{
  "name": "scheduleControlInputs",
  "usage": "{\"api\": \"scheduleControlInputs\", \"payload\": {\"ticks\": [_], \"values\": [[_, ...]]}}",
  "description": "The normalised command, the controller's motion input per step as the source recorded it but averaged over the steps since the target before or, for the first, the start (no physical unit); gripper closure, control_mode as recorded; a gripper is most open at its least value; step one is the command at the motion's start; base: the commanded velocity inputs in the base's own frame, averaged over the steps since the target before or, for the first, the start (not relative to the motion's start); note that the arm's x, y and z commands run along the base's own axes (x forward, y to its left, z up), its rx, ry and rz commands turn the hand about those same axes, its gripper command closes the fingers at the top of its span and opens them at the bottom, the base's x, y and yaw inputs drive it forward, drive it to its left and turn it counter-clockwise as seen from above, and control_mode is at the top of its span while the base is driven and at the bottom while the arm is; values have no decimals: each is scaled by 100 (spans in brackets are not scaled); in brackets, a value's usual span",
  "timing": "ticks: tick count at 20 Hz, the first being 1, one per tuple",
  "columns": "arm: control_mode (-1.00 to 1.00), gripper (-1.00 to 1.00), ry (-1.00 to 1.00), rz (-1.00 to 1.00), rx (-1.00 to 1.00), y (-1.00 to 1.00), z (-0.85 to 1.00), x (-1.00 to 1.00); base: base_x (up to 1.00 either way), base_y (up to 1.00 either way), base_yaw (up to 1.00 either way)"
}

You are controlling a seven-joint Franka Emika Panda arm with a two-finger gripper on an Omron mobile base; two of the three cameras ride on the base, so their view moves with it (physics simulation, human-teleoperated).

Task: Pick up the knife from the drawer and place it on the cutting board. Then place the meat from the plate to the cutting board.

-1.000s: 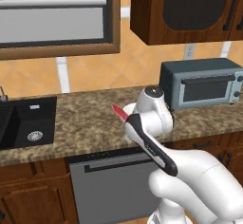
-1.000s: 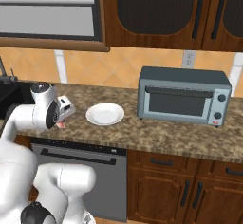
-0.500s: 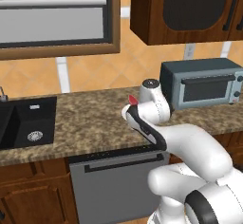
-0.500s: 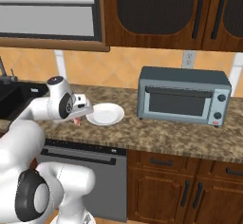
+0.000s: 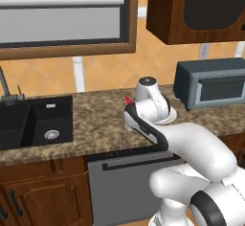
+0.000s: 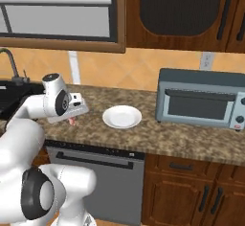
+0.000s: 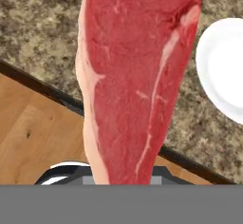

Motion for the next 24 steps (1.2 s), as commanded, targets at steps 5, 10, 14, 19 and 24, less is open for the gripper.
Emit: {"api": "scheduleControlInputs", "payload": {"ticks": [5,10,14,19,24], "values": [[100,100,0,0,0,0,0,0,0,100,1],[100,100,0,0,0,0,0,0,0,100,0],[100,100,0,0,0,0,0,0,0,100,0],[100,100,0,0,0,0,0,0,5,100,0],[100,100,0,0,0,0,0,0,31,100,0]]}}
